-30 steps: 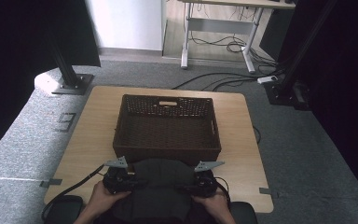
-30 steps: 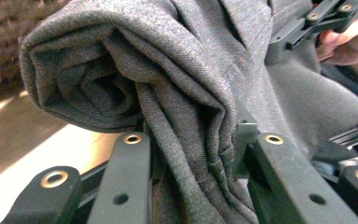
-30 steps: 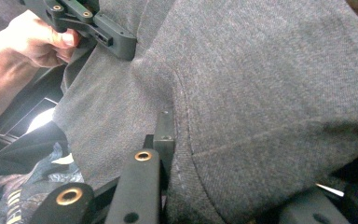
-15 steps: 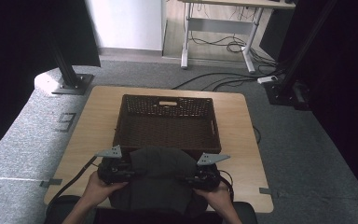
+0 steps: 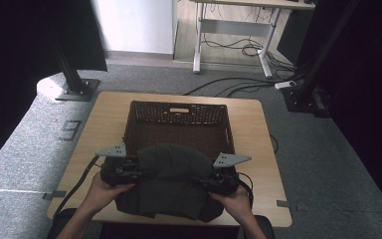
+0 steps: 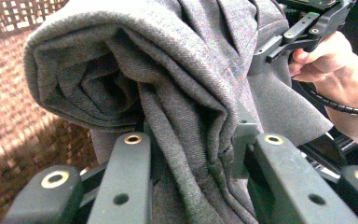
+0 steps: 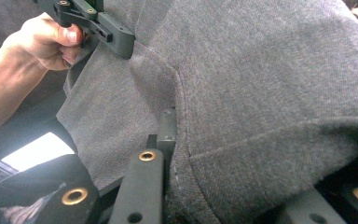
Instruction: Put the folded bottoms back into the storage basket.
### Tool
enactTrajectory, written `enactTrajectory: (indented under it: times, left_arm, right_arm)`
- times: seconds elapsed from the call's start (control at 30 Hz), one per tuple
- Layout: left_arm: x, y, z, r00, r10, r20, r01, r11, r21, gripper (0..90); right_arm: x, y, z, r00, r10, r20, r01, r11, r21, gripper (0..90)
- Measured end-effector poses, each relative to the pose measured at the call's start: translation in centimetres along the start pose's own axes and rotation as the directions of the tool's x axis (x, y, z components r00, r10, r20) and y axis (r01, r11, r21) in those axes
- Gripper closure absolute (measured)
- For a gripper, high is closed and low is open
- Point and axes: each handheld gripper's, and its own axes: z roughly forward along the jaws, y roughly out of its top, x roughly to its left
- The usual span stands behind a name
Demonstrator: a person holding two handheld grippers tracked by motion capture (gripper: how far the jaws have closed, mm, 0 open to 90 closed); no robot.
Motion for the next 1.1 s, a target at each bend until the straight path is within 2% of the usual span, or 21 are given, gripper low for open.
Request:
enactTrajectory:
  times: [0.07, 0.1, 0.13, 0.27, 0.33, 0.37, 0.4, 0.43, 0.47, 0.5, 0.57, 0.6, 0.67, 0.77, 0.8, 0.87, 0.9, 0.97, 1.0, 1.1]
  left_arm:
    - [0.1, 0.8, -0.2, 1.0, 0.001, 0.001, -0.001, 1.0, -0.007, 68.5]
    - [0.2, 1.6, -0.4, 1.0, 0.008, 0.0, -0.008, 0.9999, -0.014, 68.5]
    - [0.2, 1.6, -0.4, 1.0, 0.008, 0.0, -0.008, 0.9999, -0.014, 68.5]
    - [0.4, 3.5, -0.9, 0.9997, 0.024, -0.003, -0.025, 0.9992, -0.031, 68.5]
    - [0.6, 4.9, -1.2, 0.9994, 0.035, -0.009, -0.035, 0.9986, -0.039, 68.5]
    - [0.6, 4.9, -1.2, 0.9994, 0.035, -0.009, -0.035, 0.9986, -0.039, 68.5]
    - [0.7, 5.9, -1.3, 0.9989, 0.043, -0.018, -0.044, 0.9981, -0.043, 68.5]
    - [0.7, 5.9, -1.3, 0.9989, 0.043, -0.018, -0.044, 0.9981, -0.043, 68.5]
    - [0.9, 6.8, -1.4, 0.9983, 0.053, -0.026, -0.054, 0.9974, -0.047, 68.5]
    - [0.9, 6.8, -1.4, 0.9983, 0.053, -0.026, -0.054, 0.9974, -0.047, 68.5]
    - [1.5, 8.2, -1.5, 0.9975, 0.06, -0.036, -0.062, 0.9968, -0.051, 68.5]
    - [1.5, 8.2, -1.5, 0.9975, 0.06, -0.036, -0.062, 0.9968, -0.051, 68.5]
    - [2.3, 9.5, -1.4, 0.9971, 0.063, -0.043, -0.066, 0.9962, -0.057, 68.5]
    - [2.8, 10.2, -1.4, 0.9968, 0.066, -0.044, -0.069, 0.9957, -0.062, 68.5]
    - [3.5, 10.9, -1.2, 0.9966, 0.065, -0.05, -0.068, 0.9958, -0.061, 68.5]
    - [3.9, 11.2, -1.1, 0.9963, 0.067, -0.054, -0.07, 0.9956, -0.062, 68.5]
    - [4.6, 11.8, -0.8, 0.9962, 0.063, -0.06, -0.067, 0.9959, -0.06, 68.5]
    - [5.0, 12.0, -0.7, 0.9961, 0.063, -0.062, -0.067, 0.9959, -0.06, 68.5]
    - [5.8, 12.4, -0.4, 0.9958, 0.064, -0.066, -0.068, 0.9957, -0.063, 68.5]
    - [6.7, 12.7, 0.0, 0.9956, 0.062, -0.071, -0.066, 0.9956, -0.066, 68.5]
  right_arm:
    - [0.0, 1.2, -0.4, 0.9999, -0.012, 0.011, 0.012, 1.0, -0.007, 72.0]
    - [-0.1, 1.6, -0.6, 0.9998, -0.016, 0.015, 0.016, 1.0, -0.01, 72.0]
    - [-0.1, 2.0, -0.7, 0.9996, -0.02, 0.018, 0.02, 1.0, -0.013, 72.0]
    - [-0.5, 3.2, -1.1, 0.9995, -0.023, 0.023, 0.024, 0.999, -0.027, 72.1]
    - [-0.9, 4.4, -1.4, 0.9991, -0.03, 0.029, 0.032, 0.999, -0.042, 72.1]
    - [-0.9, 4.4, -1.4, 0.9991, -0.03, 0.029, 0.032, 0.999, -0.042, 72.1]
    - [-1.3, 5.4, -1.7, 0.9988, -0.035, 0.035, 0.037, 0.998, -0.048, 72.1]
    - [-1.3, 5.4, -1.7, 0.9988, -0.035, 0.035, 0.037, 0.998, -0.048, 72.1]
    - [-1.6, 6.1, -1.8, 0.998, -0.046, 0.043, 0.048, 0.997, -0.055, 72.0]
    - [-1.6, 6.1, -1.8, 0.998, -0.046, 0.043, 0.048, 0.997, -0.055, 72.0]
    - [-2.3, 7.4, -1.9, 0.9968, -0.055, 0.059, 0.058, 0.996, -0.063, 72.0]
    - [-2.3, 7.4, -1.9, 0.9968, -0.055, 0.059, 0.058, 0.996, -0.063, 72.0]
    - [-3.1, 8.5, -1.9, 0.9949, -0.065, 0.077, 0.07, 0.995, -0.066, 72.1]
    - [-3.9, 9.6, -1.7, 0.9927, -0.074, 0.095, 0.081, 0.994, -0.074, 72.1]
    - [-4.2, 9.9, -1.6, 0.9918, -0.077, 0.102, 0.085, 0.994, -0.074, 72.0]
    - [-4.5, 10.2, -1.5, 0.9906, -0.082, 0.11, 0.09, 0.993, -0.074, 72.1]
    - [-5.2, 10.6, -1.3, 0.9892, -0.081, 0.122, 0.091, 0.993, -0.071, 72.1]
    - [-5.9, 11.1, -0.9, 0.9875, -0.078, 0.137, 0.088, 0.994, -0.069, 72.1]
    - [-6.3, 11.2, -0.8, 0.9866, -0.077, 0.144, 0.088, 0.994, -0.068, 72.1]
    - [-7.1, 11.5, -0.4, 0.9852, -0.074, 0.155, 0.085, 0.994, -0.067, 72.1]
